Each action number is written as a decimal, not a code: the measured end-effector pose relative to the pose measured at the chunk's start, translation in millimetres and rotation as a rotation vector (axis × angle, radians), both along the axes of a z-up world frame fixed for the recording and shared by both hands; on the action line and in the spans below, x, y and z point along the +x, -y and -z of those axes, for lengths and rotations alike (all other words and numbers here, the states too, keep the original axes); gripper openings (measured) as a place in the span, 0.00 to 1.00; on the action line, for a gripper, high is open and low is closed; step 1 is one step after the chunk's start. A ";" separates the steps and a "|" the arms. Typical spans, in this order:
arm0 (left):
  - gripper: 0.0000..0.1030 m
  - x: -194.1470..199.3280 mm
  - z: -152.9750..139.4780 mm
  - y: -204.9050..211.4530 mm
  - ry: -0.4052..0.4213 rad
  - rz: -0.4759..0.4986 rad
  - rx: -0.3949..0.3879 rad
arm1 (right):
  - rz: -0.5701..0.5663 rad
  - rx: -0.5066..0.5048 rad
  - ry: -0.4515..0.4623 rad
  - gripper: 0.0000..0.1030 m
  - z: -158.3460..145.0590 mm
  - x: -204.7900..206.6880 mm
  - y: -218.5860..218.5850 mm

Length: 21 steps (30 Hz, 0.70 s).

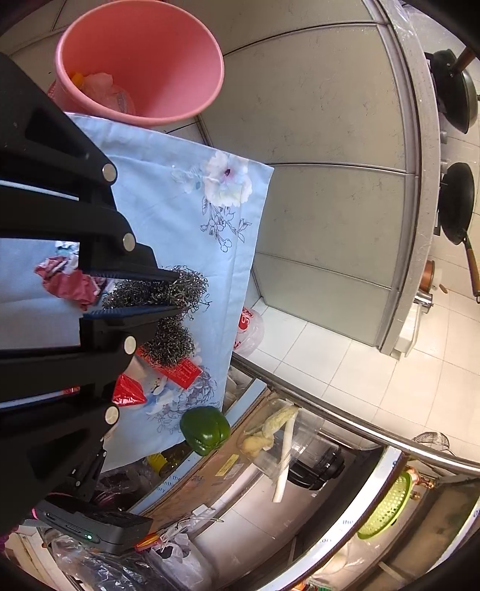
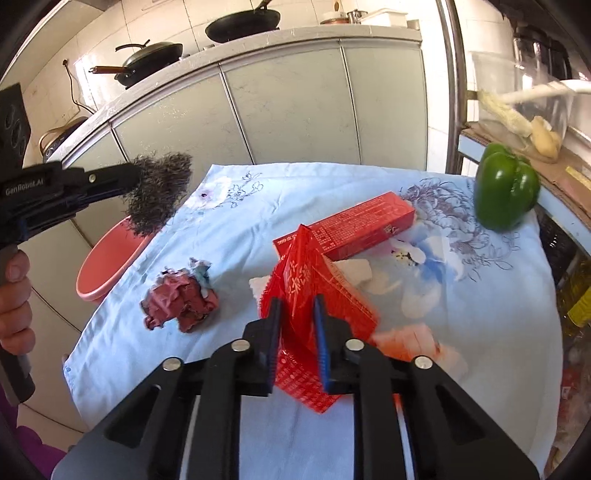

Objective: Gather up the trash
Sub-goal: 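Grasp the steel wool scrubbers with the left gripper while the right gripper grasps the red mesh bag, then carry the steel wool and red mesh bag over the pink bin and open both grippers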

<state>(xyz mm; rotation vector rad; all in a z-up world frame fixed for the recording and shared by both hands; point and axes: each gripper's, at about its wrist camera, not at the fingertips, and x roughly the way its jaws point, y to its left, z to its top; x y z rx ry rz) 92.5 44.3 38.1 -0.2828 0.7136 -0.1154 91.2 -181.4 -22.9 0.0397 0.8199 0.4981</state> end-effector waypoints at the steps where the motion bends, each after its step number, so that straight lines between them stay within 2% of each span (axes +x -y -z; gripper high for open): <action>1: 0.11 -6.2 -0.8 -1.5 0.007 -0.002 -0.002 | 0.002 0.007 0.004 0.16 -2.8 -4.7 1.5; 12: 0.11 -59.4 -5.0 -20.9 0.058 -0.015 -0.034 | 0.028 0.052 0.087 0.16 -39.7 -43.5 7.5; 21: 0.11 -87.8 -3.0 -53.3 0.104 -0.087 0.003 | -0.008 0.037 0.127 0.16 -56.5 -53.9 -13.4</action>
